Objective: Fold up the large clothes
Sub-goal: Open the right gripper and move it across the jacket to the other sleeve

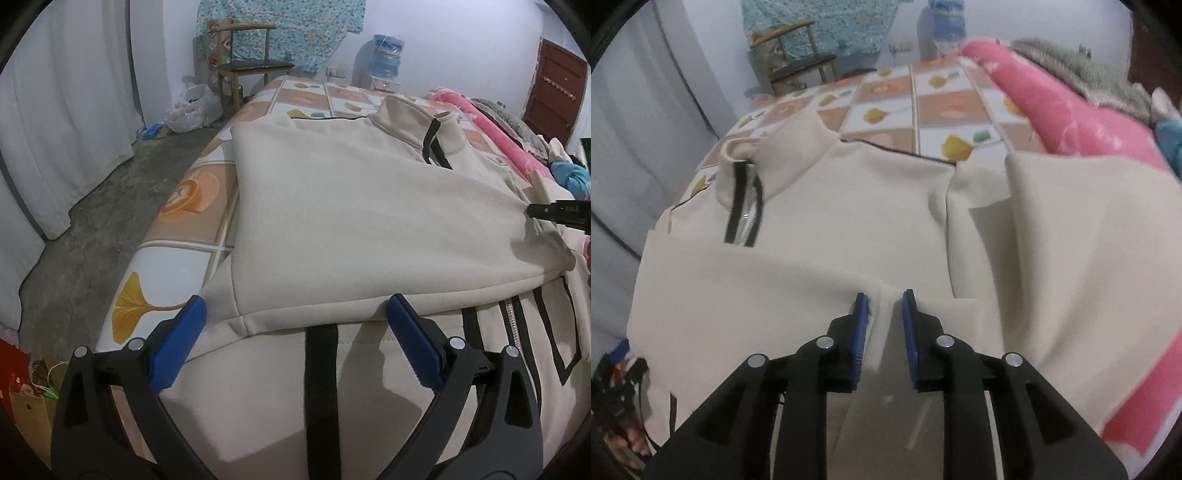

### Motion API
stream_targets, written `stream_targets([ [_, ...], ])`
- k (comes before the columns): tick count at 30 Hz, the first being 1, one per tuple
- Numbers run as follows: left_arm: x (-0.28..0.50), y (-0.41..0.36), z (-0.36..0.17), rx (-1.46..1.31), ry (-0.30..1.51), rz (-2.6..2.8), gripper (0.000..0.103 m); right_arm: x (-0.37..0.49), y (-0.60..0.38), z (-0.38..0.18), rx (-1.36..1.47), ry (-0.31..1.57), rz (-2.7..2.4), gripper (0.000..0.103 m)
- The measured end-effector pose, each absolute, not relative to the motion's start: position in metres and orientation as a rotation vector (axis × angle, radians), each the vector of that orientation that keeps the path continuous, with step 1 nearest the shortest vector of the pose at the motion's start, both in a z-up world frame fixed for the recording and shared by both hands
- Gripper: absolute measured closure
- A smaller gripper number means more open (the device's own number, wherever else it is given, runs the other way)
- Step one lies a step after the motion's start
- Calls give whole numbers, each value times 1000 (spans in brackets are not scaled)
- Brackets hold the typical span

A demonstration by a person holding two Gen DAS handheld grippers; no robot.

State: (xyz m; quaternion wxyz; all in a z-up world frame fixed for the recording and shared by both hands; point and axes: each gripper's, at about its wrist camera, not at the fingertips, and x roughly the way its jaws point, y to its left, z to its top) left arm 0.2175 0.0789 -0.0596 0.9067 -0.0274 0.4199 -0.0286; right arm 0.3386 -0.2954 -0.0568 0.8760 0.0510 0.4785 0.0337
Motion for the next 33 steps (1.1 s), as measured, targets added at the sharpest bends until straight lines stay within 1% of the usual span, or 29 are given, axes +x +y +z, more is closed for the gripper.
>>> stream_targets([
  [4,216,79,-59,-65,867,-58,8,304,-282,-45,22,980,105,82],
  [8,215,82,-56,-83,871,-46,8,286,-285,-59,4,1018,121,80],
  [9,213,84,-53,-85,872,-33,8,284,-288,-67,0,1035,116,75],
  [10,211,85,-51,-84,871,-19,8,283,-290,-72,-6,1021,111,72],
  [11,208,87,-47,-80,866,-2,8,281,-293,-72,-15,1003,104,67],
  [15,185,97,-21,-66,827,43,8,272,-295,-59,49,983,105,66],
  [17,169,100,-5,-44,802,74,8,264,-290,-53,18,944,131,64],
  [19,159,98,6,-34,788,90,8,263,-286,-58,-28,946,125,63],
  [21,155,91,13,-27,784,83,8,266,-284,-72,-53,979,126,57],
  [25,163,50,25,45,777,24,8,252,-293,-57,-12,947,108,56],
  [28,178,12,28,81,768,-44,8,233,-302,-44,-30,910,84,52],
  [30,193,-17,23,92,779,-99,8,223,-310,-43,-36,913,59,44],
  [32,206,-40,15,97,804,-133,8,215,-317,-46,-31,937,47,41],
  [33,215,-56,9,102,826,-152,8,211,-320,-48,-30,947,43,38],
])
